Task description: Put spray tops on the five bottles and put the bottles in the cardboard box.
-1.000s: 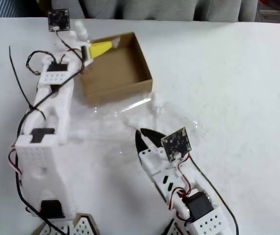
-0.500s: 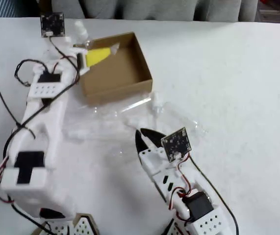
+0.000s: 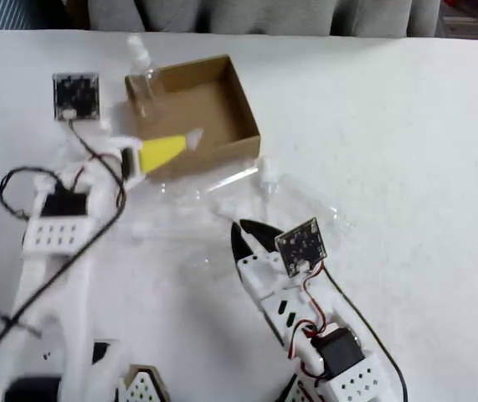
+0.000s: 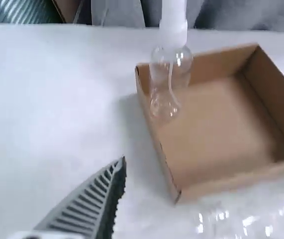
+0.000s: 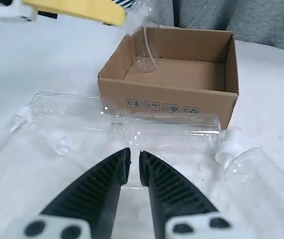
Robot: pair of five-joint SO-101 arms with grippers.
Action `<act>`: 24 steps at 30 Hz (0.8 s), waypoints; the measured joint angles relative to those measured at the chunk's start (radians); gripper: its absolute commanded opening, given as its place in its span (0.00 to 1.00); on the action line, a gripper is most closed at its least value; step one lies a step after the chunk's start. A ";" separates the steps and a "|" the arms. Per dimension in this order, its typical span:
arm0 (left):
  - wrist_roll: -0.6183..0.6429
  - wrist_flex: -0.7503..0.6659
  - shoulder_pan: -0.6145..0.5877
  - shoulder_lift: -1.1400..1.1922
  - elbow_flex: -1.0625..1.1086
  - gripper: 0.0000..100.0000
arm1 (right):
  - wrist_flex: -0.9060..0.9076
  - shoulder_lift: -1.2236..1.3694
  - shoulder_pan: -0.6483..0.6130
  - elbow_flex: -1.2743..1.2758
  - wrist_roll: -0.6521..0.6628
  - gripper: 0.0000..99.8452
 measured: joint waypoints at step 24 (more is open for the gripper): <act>-0.006 0.209 -0.077 -0.885 0.755 0.13 | 0.008 0.005 0.210 -0.089 0.124 0.02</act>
